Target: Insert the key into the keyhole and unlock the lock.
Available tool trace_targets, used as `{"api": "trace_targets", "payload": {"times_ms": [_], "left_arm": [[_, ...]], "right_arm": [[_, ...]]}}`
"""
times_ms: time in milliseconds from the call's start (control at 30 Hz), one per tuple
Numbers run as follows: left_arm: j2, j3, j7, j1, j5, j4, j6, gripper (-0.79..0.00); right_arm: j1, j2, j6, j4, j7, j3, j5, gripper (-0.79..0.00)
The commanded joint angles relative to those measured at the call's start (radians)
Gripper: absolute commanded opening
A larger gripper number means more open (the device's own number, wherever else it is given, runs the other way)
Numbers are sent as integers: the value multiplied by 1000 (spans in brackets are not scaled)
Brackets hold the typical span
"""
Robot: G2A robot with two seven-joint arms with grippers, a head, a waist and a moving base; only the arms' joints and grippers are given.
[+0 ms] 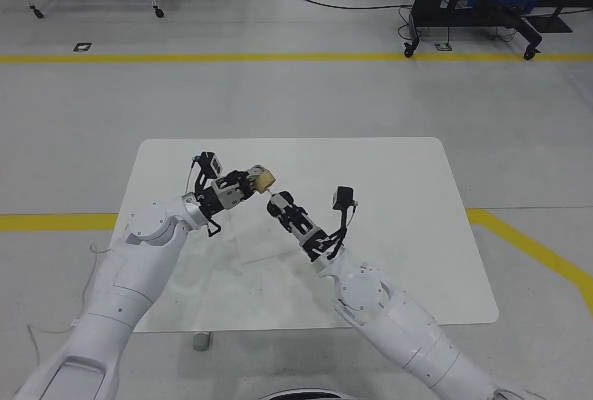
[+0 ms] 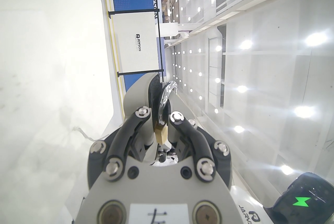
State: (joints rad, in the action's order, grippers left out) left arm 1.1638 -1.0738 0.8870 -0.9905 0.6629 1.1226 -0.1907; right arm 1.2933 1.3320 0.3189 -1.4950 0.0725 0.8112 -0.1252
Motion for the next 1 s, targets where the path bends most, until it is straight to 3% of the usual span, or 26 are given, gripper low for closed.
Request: {"api": "trace_targets", "payload": {"times_ms": [0,500,967], "left_arm": [[0,-2,-1,-1,-6,1,0,-785],[-8,-5,-98,-26,-248,83,-35,-785],[-22,-48,-22,-39,-300,117,-47,-785]], "right_arm": [[3,2,-3,1,0,4,4,-785],[25,10,-64,-13,-12,32,106,-785],[48,13,-86,-23,-61,74,110,-785]]}}
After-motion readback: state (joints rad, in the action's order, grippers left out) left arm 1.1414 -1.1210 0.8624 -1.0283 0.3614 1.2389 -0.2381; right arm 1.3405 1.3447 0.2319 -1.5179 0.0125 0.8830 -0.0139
